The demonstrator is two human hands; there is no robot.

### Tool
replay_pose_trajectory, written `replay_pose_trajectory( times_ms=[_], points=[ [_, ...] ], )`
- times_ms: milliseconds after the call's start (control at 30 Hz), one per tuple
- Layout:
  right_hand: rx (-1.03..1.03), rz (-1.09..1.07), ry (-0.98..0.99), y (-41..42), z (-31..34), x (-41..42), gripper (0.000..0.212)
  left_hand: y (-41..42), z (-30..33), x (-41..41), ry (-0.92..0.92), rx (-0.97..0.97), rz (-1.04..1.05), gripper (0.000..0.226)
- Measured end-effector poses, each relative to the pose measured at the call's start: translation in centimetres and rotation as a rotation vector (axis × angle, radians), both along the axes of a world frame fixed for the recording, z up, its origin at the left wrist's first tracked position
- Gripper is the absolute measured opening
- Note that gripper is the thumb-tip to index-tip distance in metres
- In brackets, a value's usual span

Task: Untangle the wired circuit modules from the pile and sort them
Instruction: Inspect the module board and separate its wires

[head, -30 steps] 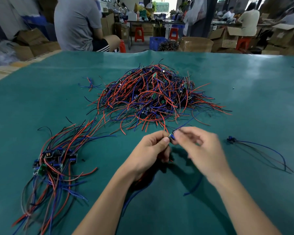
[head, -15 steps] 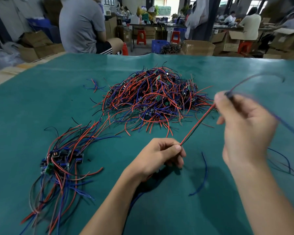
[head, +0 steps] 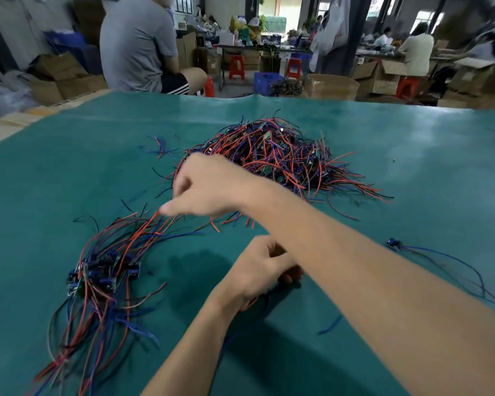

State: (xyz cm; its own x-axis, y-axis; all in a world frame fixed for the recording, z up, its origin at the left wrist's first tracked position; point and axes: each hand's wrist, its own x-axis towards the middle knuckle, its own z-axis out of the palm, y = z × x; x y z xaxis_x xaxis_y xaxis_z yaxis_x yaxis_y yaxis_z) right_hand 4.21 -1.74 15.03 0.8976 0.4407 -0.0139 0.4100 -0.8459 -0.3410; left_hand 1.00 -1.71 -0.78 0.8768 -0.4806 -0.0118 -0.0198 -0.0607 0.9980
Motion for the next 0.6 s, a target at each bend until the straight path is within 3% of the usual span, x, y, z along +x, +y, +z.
replay_pose_trajectory(
  times_ms=[67,167,300,467,600],
  points=[
    [-0.014,-0.167,-0.103,-3.3,-0.9,2.5,0.021,-0.2,0.5,-0.5,-0.051,-0.047,-0.026,0.011],
    [-0.049,-0.390,-0.210,-8.6,-2.4,5.6,0.034,-0.6,1.1,-1.1,-0.070,-0.076,0.047,0.008],
    [-0.110,-0.454,-0.146,-13.1,-4.7,7.7,0.029,-0.7,1.7,-1.6,-0.114,-0.062,0.115,0.019],
    [0.115,-0.539,-0.161,-14.8,-5.7,8.1,0.009,-0.6,1.8,-2.0,-0.249,0.057,0.228,0.017],
    [0.274,-0.536,-0.218,-15.7,-5.4,7.6,0.013,-0.8,1.6,-2.2,-0.419,0.149,0.276,0.013]
  ],
)
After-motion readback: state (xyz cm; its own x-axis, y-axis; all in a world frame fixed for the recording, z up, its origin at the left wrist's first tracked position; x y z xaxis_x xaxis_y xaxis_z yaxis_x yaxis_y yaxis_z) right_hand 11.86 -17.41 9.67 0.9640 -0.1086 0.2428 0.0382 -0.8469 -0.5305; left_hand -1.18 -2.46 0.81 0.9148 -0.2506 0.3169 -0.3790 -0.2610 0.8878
